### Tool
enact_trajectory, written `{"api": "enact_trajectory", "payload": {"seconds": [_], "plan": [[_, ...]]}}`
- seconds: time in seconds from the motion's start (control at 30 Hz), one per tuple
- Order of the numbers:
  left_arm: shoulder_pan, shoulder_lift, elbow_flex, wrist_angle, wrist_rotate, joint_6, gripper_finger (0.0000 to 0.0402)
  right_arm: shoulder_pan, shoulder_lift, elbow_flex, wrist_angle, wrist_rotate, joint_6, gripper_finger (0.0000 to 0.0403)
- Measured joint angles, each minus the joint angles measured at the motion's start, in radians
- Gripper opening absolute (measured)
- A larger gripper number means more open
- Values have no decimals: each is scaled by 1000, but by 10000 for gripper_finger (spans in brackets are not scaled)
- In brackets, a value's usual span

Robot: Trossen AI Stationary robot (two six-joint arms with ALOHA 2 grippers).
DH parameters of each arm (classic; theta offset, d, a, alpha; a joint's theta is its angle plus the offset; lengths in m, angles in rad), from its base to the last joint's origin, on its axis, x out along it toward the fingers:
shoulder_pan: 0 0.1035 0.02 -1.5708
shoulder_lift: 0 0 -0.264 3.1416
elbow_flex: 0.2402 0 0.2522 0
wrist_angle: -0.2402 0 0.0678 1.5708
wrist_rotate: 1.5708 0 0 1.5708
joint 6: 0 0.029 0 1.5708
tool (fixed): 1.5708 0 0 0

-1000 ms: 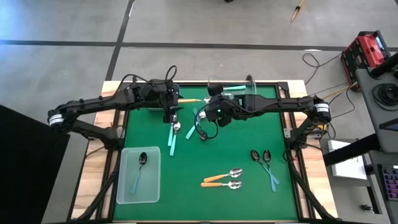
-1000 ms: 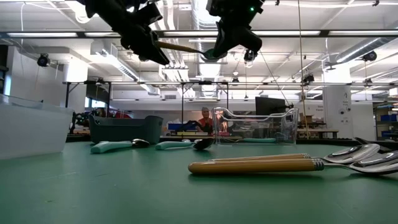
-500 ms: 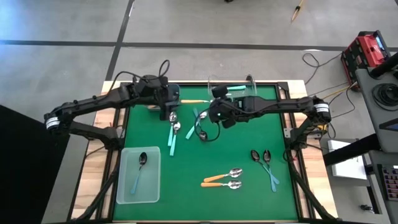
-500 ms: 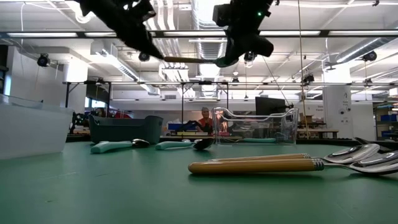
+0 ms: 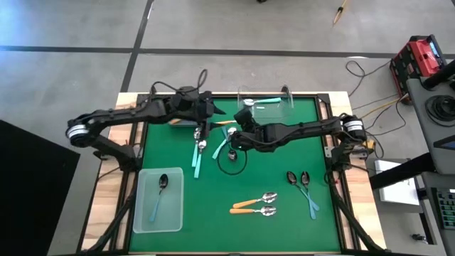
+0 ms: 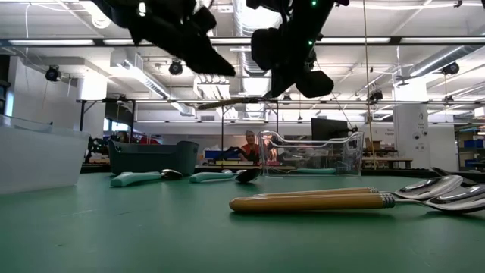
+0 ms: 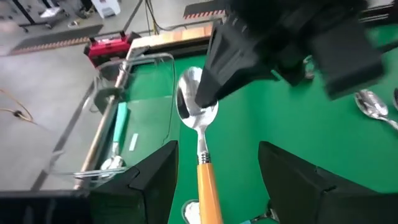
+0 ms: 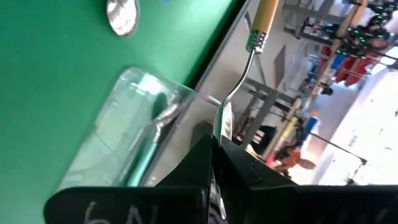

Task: Sort silverware by color (type)
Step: Put the yellow spoon into the gray bin

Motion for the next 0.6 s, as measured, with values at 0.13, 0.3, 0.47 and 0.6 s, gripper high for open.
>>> {"api": "enact_trajectory", "payload": {"seconds": [0.13, 0.3, 0.47, 0.6], "plan": [[-3, 84, 0, 72, 24, -9, 204, 18, -2, 0, 3, 39, -20, 8], [-4, 145, 9, 137, 55, -29, 204, 31, -2, 0, 3, 46, -24, 8], [-4, 162, 9, 141, 52, -25, 204, 35, -2, 0, 3, 47, -28, 8], [-4, 175, 9, 144, 52, -23, 204, 35, -3, 0, 7, 47, -31, 8]]}}
